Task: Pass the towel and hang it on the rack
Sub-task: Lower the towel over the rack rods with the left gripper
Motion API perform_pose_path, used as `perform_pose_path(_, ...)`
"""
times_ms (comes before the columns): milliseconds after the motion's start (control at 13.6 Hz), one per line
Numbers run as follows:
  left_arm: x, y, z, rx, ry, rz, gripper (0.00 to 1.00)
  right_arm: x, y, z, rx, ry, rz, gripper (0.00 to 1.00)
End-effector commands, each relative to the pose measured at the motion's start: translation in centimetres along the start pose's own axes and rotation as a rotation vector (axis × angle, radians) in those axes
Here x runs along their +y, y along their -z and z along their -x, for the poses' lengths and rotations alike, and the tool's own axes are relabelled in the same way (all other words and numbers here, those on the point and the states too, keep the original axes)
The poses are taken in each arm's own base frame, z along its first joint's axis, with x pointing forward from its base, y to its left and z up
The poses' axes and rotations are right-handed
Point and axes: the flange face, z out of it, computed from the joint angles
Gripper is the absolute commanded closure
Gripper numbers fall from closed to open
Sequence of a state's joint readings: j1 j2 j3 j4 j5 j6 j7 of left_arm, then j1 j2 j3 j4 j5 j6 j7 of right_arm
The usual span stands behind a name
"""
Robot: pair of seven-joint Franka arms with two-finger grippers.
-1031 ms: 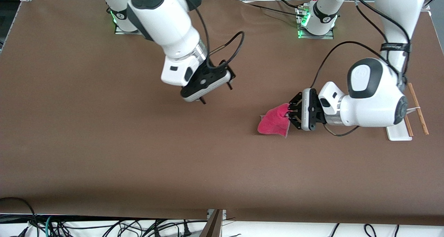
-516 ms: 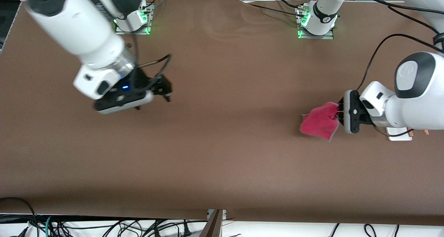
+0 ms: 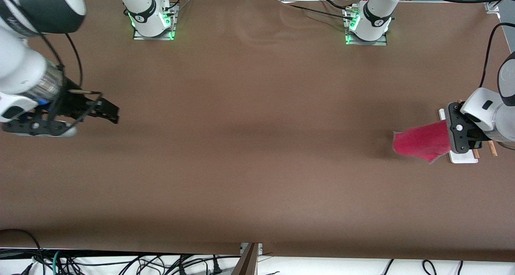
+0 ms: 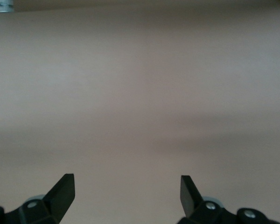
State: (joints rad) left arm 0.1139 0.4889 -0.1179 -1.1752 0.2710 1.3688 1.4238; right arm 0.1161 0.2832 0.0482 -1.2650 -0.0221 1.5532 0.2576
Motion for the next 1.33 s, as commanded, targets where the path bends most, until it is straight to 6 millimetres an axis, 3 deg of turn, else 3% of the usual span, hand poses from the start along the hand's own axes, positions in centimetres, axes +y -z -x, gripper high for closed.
perform_pose_path(0, -0.3, -0.9, 5.1, -0.06, 0.074, 0.033, 1.0, 2.8, 2.0, 2.5, -0.016, -0.028, 0.059, 0.0)
perform_pose_path(221, -1.3, -4.8, 10.8, -0.065, 0.161, 0.098, 1.0, 5.4, 3.1, 4.5, -0.041, 0.022, 0.108, 0.0)
perform_pose_path(368, -1.9, -8.4, 15.5, -0.041, 0.225, 0.154, 1.0, 7.7, 3.1, 4.5, -0.054, 0.068, 0.105, 0.0)
perform_pose_path(516, -2.3, -12.0, 19.6, -0.017, 0.28, 0.193, 1.0, 8.1, 3.1, 4.5, -0.064, 0.128, 0.096, 0.0)
perform_pose_path(736, -2.8, -15.9, 24.7, 0.004, 0.332, 0.177, 1.0, 7.8, 3.3, 5.0, -0.078, 0.134, 0.087, 0.0)
perform_pose_path(957, -3.0, -19.2, 28.1, 0.021, 0.338, 0.171, 1.0, 7.7, 2.9, 4.7, -0.088, 0.136, 0.086, 0.0)
perform_pose_path(1252, -3.5, -21.9, 29.3, 0.031, 0.348, 0.179, 1.0, 7.8, 2.4, 4.3, -0.094, 0.135, 0.088, 0.0)
